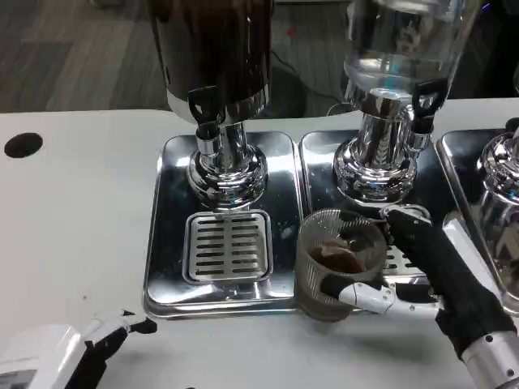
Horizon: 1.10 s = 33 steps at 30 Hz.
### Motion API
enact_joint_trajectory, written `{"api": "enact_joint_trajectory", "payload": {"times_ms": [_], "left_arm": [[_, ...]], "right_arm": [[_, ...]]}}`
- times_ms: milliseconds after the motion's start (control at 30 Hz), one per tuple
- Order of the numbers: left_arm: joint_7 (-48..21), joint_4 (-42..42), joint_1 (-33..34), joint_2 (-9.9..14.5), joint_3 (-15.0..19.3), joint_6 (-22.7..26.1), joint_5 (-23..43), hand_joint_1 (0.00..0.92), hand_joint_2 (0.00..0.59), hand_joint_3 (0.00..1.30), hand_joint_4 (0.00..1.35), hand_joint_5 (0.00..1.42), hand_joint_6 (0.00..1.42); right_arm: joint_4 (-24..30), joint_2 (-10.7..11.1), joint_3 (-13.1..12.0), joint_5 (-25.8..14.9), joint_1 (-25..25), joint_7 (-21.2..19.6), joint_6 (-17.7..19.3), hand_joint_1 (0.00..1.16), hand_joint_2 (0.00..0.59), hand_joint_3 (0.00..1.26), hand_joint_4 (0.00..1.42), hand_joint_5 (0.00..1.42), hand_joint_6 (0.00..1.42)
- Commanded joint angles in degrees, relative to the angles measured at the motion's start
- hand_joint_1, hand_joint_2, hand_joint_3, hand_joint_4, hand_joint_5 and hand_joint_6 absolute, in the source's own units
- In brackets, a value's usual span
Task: Grasp the cup under the faucet to collect the drink, then remove the cup.
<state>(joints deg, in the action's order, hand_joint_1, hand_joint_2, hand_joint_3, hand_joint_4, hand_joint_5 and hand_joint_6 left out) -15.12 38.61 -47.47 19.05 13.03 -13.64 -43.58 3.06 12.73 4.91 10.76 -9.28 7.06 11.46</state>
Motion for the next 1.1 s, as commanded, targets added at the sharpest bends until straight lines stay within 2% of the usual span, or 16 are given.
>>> {"api": "enact_joint_trajectory", "payload": {"times_ms": [33,533,1100], "left_arm": [[0.76,0.47,-0.66,-0.33,-0.1,0.53,-0.74,0.0,0.106,0.28,0.18,0.25,0.44],[1.11,-0.21,-0.34,-0.04,-0.1,0.88,-0.7,0.0,0.102,0.27,0.18,0.26,0.44],[1.63,-0.07,-0.81,-0.15,0.07,1.0,-1.06,0.0,0.102,0.26,0.18,0.27,0.44]], "right_arm": [[1.95,0.12,-0.55,-1.77,-0.26,0.4,4.44,0.73,0.102,0.43,0.5,0.43,0.23],[1.94,1.21,-2.65,-2.51,-3.71,0.43,9.05,0.73,0.102,0.44,0.51,0.45,0.24],[-6.46,4.71,-6.26,-1.01,-7.54,-0.58,22.37,0.73,0.102,0.45,0.52,0.46,0.26]]}}
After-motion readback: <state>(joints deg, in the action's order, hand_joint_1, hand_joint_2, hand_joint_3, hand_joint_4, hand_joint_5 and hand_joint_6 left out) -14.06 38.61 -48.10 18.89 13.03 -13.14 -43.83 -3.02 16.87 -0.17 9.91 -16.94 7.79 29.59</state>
